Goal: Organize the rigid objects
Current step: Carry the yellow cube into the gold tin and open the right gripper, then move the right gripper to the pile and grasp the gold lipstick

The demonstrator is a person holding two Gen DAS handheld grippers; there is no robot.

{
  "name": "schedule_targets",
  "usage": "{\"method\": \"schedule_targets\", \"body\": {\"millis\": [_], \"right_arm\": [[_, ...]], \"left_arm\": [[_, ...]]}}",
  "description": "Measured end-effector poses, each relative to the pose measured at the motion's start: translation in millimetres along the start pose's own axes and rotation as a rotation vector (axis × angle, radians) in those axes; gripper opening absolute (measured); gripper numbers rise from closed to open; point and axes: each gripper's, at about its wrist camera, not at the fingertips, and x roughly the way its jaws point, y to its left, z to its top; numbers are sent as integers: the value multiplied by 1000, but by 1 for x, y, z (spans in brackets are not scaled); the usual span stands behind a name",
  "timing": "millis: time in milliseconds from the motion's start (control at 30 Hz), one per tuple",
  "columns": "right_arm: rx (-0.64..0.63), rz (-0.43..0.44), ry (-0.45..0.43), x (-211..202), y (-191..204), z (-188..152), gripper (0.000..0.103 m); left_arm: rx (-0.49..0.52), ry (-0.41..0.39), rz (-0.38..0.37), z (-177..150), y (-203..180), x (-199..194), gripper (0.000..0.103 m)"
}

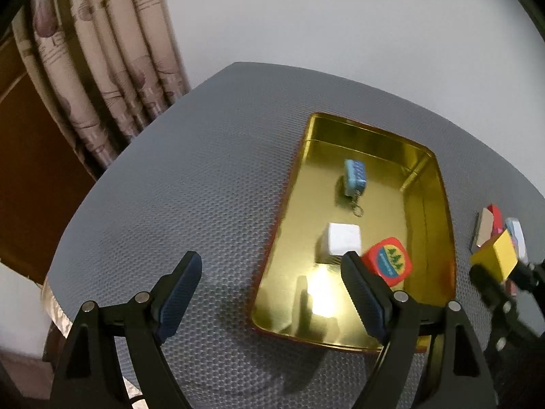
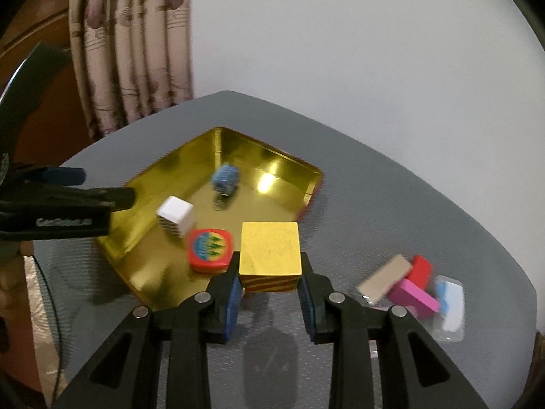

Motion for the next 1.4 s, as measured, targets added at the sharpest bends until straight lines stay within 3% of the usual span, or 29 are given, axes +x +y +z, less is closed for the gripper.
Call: {"method": "schedule_targets", "body": {"millis": [100,300,467,933,1400], "right_arm": [[-29,17,6,18,28,11,30],[-48,44,32,22,46,10,30],[-59,65,72,40,64,8,30],[-22,77,130,73,74,-1,31],[55,78,69,55,57,-2,33]], "left_arm": [[-26,-3,11,3,8,1,81],[-86,-17,55,8,31,2,81],[-151,-2,40,10,45,7,81],[-172,22,30,8,46,11,81],[-167,17,31,5,44,11,81]]}}
